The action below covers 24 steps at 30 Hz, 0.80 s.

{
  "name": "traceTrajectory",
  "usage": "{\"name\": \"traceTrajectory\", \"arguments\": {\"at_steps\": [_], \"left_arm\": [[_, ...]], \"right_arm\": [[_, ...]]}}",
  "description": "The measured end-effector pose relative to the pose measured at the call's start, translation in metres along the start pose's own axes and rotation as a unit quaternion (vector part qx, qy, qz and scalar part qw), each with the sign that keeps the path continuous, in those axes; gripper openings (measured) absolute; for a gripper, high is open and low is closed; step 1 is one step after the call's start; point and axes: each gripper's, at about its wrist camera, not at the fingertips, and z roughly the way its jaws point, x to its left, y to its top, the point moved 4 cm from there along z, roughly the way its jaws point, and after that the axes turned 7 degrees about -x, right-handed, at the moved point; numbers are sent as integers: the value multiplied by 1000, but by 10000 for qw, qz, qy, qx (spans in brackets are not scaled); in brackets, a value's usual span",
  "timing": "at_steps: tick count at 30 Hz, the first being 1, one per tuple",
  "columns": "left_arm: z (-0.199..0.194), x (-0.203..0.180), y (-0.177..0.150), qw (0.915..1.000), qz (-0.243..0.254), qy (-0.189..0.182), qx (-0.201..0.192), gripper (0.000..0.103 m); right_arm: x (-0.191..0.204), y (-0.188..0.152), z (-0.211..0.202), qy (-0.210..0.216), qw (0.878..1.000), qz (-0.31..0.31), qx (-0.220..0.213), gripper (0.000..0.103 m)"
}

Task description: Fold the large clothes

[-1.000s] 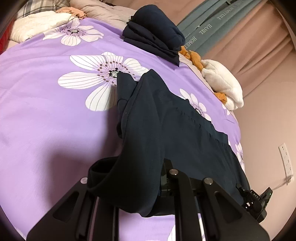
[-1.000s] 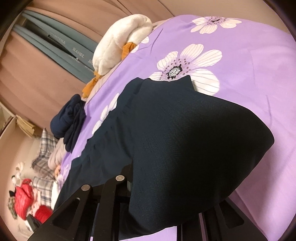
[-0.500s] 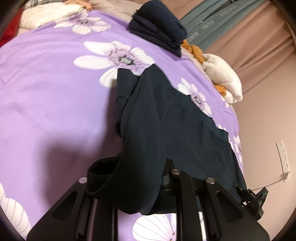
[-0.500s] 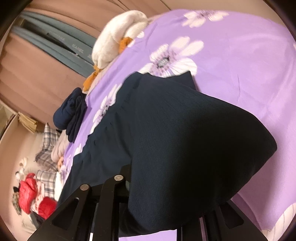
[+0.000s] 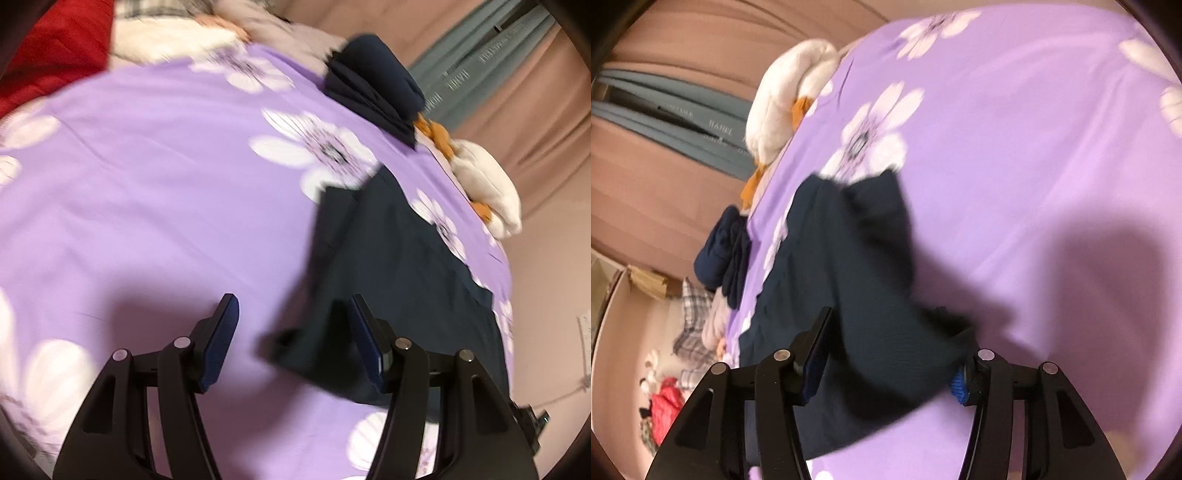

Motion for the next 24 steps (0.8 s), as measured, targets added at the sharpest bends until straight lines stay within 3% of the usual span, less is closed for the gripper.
{"name": "traceTrajectory", "arguments": {"at_steps": [4, 7, 12, 16, 19, 21, 24], "left_arm": [[-26, 7, 11, 9984, 178, 284, -453, 61], [-33, -11, 9, 9960, 626, 298, -556, 61], [-29, -74, -17, 9894, 1374, -304, -368, 68], [-18, -118, -42, 9826, 1726, -679, -99, 74], [-6, -144, -59, 9764, 2002, -797, 137, 76], [4, -159, -72, 9705, 2256, -805, 277, 77], [21, -168, -85, 9643, 2520, -692, 425, 77]], "right_arm": [[-13, 18, -26, -508, 9969, -142, -587, 55], [-6, 24, -43, -559, 9936, -456, -874, 55], [48, -1, -38, -250, 9843, -1618, -662, 55], [102, -44, -22, 120, 9608, -2757, -265, 56], [137, -81, -5, 288, 9344, -3551, -6, 61], [153, -105, 8, 330, 9161, -3995, 111, 62], [161, -126, 23, 339, 8990, -4351, 367, 62]]}}
